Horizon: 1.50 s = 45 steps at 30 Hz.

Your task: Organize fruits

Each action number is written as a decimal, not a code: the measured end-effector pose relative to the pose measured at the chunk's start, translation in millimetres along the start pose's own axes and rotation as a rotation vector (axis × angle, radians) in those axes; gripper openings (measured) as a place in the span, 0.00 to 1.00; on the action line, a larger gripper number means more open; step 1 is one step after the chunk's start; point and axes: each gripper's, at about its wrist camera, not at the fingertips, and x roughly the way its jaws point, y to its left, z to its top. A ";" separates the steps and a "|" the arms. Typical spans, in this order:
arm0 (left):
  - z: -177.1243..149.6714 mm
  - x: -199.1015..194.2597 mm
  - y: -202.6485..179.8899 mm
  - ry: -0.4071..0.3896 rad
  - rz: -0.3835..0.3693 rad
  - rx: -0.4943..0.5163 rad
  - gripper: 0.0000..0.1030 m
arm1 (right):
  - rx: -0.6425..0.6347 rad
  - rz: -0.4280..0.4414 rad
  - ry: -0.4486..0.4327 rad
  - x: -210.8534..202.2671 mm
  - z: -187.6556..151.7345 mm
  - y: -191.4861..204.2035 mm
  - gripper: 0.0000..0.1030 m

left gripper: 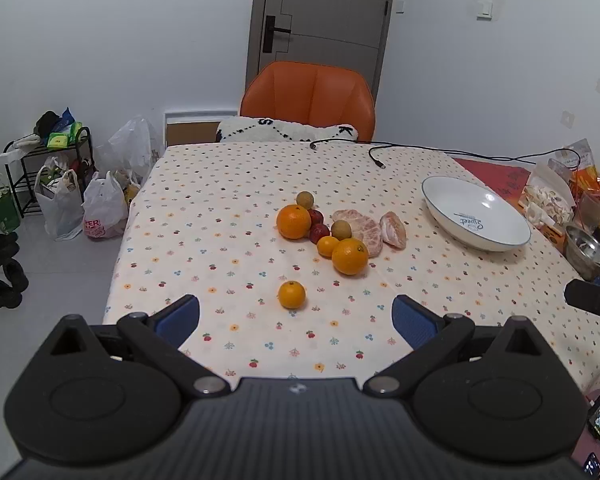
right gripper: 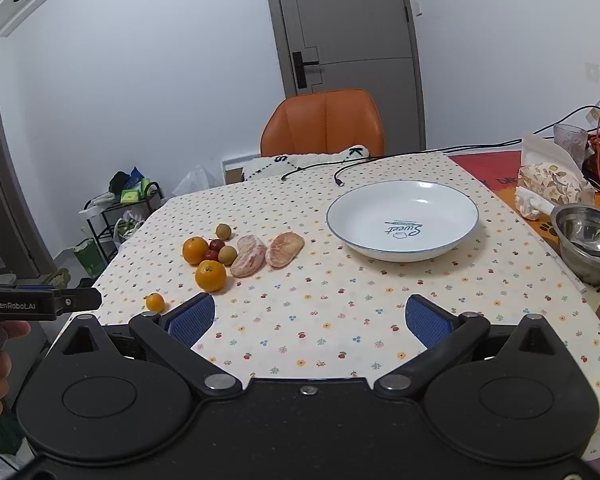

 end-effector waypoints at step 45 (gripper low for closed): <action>0.8 1.2 9.2 0.006 -0.002 -0.017 0.98 | 0.015 0.004 0.025 4.7 -5.6 -2.4 1.00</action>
